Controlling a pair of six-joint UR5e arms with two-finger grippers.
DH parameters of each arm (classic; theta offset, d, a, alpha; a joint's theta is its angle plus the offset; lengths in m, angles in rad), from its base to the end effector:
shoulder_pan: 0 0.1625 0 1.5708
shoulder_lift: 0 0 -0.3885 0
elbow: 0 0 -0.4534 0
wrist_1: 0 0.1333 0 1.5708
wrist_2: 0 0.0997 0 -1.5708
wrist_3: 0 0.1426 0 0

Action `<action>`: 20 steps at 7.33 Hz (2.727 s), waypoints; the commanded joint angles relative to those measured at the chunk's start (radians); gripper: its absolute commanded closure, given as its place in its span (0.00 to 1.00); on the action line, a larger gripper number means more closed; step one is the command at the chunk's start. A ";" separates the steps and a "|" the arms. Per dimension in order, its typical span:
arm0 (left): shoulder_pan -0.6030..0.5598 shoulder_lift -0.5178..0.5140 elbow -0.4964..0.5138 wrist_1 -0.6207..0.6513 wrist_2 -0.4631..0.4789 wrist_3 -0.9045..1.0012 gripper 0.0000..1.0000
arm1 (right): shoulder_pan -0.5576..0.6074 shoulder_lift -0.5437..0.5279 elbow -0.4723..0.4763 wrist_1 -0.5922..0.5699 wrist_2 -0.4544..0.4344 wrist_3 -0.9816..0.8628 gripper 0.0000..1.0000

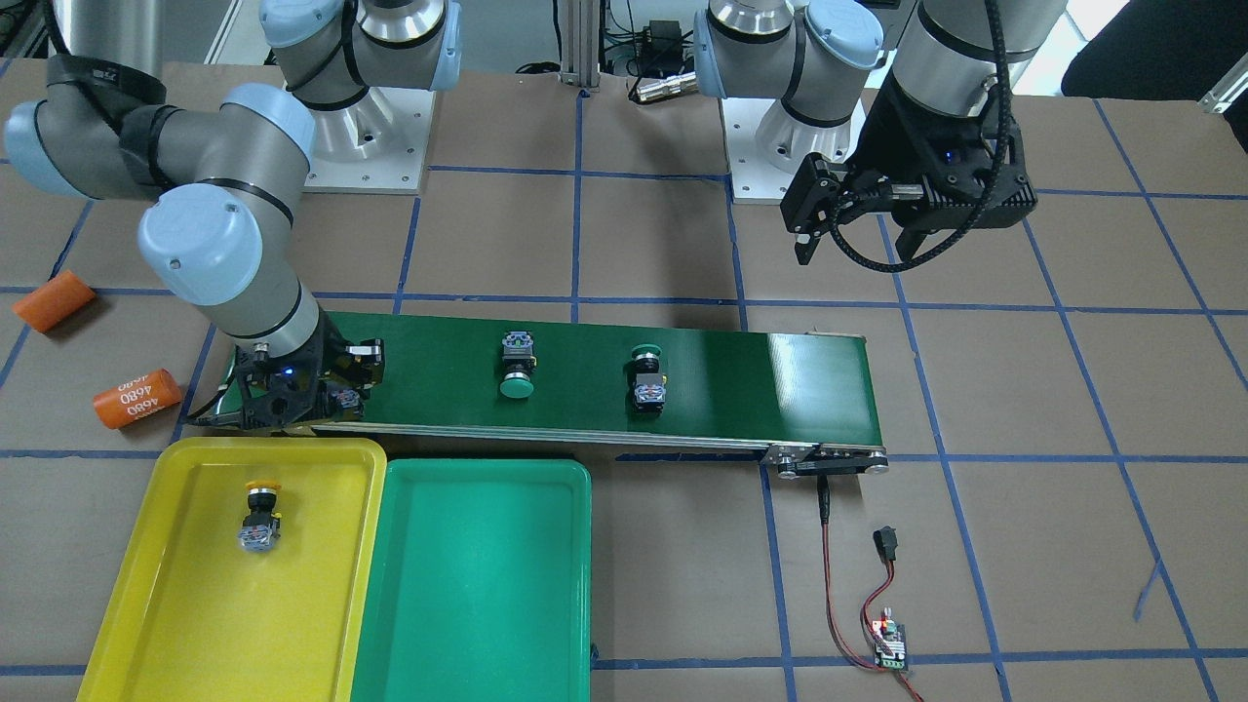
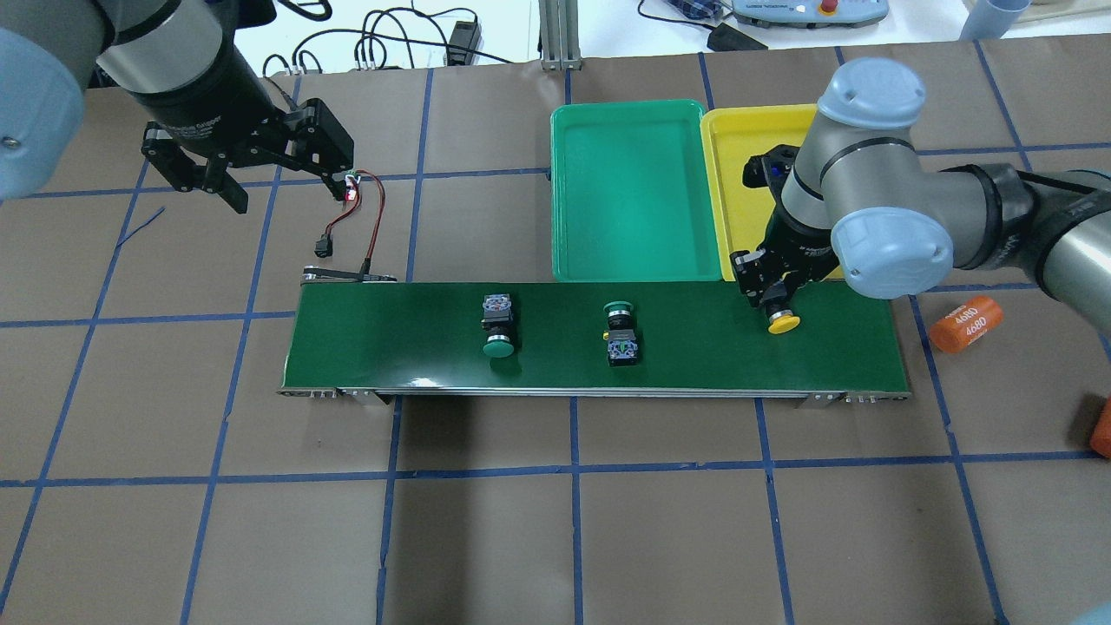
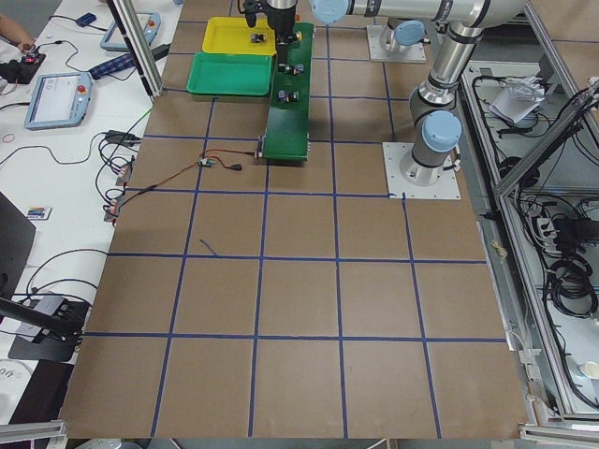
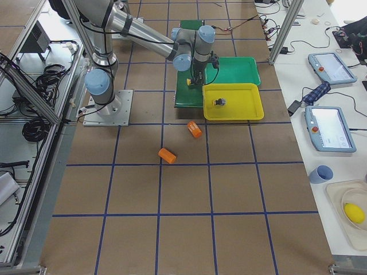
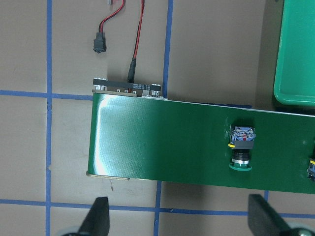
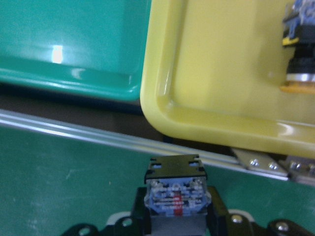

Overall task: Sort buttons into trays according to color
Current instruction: 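Lower the yellow-capped button into the yellow tray and open the right gripper, then move the right gripper onto a green-capped button on the belt and grasp it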

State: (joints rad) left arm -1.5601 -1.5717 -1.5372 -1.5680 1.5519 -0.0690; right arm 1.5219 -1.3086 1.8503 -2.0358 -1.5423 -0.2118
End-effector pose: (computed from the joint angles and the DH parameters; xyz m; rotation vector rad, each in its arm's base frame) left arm -0.1300 -0.5596 0.4269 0.1238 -3.1187 0.0545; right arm 0.1090 -0.5837 0.1542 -0.2506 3.0912 0.1122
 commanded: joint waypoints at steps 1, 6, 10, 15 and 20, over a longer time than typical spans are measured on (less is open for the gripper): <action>0.000 -0.001 0.000 0.000 -0.003 0.000 0.00 | -0.012 0.168 -0.231 0.017 -0.010 -0.026 0.84; 0.000 -0.004 0.011 0.000 -0.004 0.000 0.00 | -0.011 0.198 -0.298 0.074 -0.019 -0.012 0.00; 0.000 -0.004 0.012 0.002 -0.004 -0.002 0.00 | 0.015 0.063 -0.209 0.218 -0.002 -0.008 0.00; 0.002 -0.005 0.020 0.002 -0.001 -0.002 0.00 | 0.157 -0.006 -0.005 0.096 -0.002 0.172 0.00; -0.002 -0.002 0.012 0.000 0.000 -0.005 0.00 | 0.184 -0.040 0.105 0.014 -0.001 0.181 0.01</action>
State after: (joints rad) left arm -1.5611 -1.5748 -1.5249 -1.5671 1.5522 -0.0731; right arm 1.7050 -1.3452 1.9438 -2.0022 -1.5428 -0.0310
